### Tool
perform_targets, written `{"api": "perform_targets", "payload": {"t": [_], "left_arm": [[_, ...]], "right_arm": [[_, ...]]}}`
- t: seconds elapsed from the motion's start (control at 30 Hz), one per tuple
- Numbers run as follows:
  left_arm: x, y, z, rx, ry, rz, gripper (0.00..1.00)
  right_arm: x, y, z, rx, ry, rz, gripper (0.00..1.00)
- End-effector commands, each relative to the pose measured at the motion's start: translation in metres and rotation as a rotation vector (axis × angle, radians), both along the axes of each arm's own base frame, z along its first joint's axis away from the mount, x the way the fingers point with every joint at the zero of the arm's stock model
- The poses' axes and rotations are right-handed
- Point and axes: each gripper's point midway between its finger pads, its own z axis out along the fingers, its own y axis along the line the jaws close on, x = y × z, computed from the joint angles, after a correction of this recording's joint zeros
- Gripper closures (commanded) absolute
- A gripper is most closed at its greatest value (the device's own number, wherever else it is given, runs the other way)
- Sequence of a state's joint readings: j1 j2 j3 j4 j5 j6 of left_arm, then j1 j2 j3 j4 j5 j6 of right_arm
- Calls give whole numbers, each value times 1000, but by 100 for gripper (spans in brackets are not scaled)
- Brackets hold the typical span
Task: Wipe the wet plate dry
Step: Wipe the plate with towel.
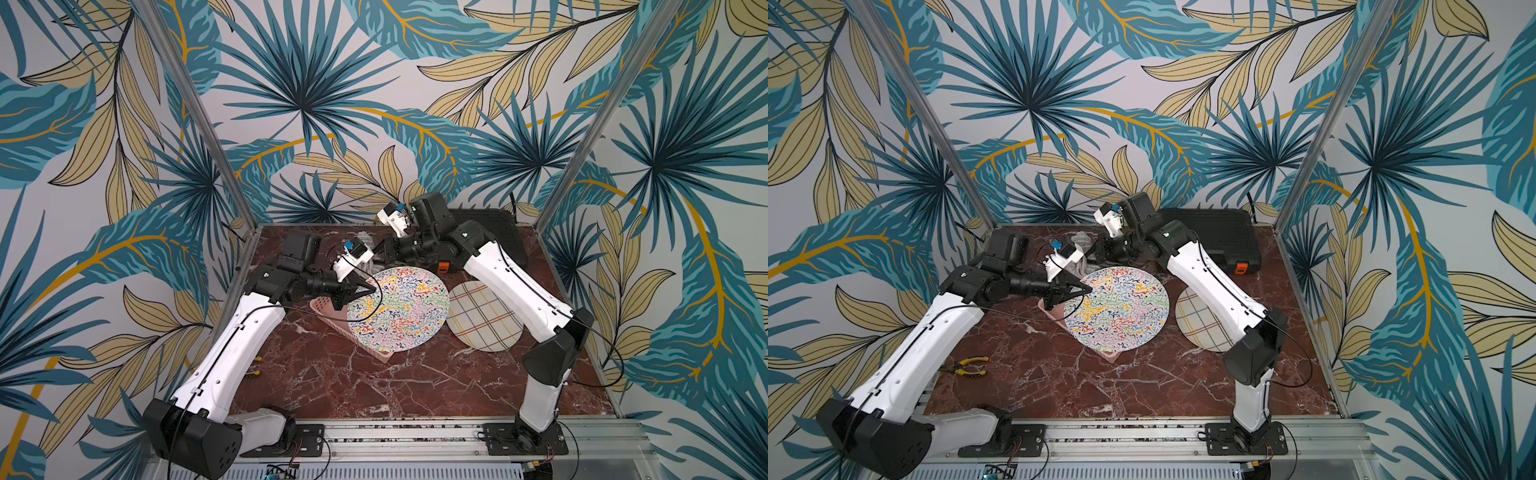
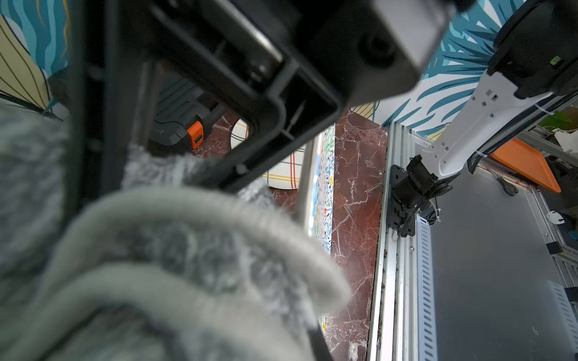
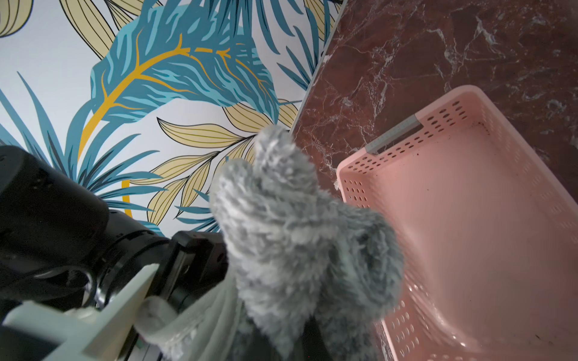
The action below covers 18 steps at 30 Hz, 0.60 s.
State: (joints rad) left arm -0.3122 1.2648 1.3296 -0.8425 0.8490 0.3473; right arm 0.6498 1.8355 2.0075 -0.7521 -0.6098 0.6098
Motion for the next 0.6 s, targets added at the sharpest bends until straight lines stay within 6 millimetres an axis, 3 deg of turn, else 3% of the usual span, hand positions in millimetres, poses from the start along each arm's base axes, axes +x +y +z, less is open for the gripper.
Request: {"api": "perform_targets", "payload": {"t": [0.0,0.2,0.57], "left_arm": [[14,0,29,-45,-82,39,100],[18,1,38,-51,-101,64,100],[18,1,49,-78,-103,62,100]], "right_arm": [[-25,-16,21,24,-43,44,100],[-28,-41,9,12,-24,3,100],[-14,-92,-21,20,13,-134,100]]}}
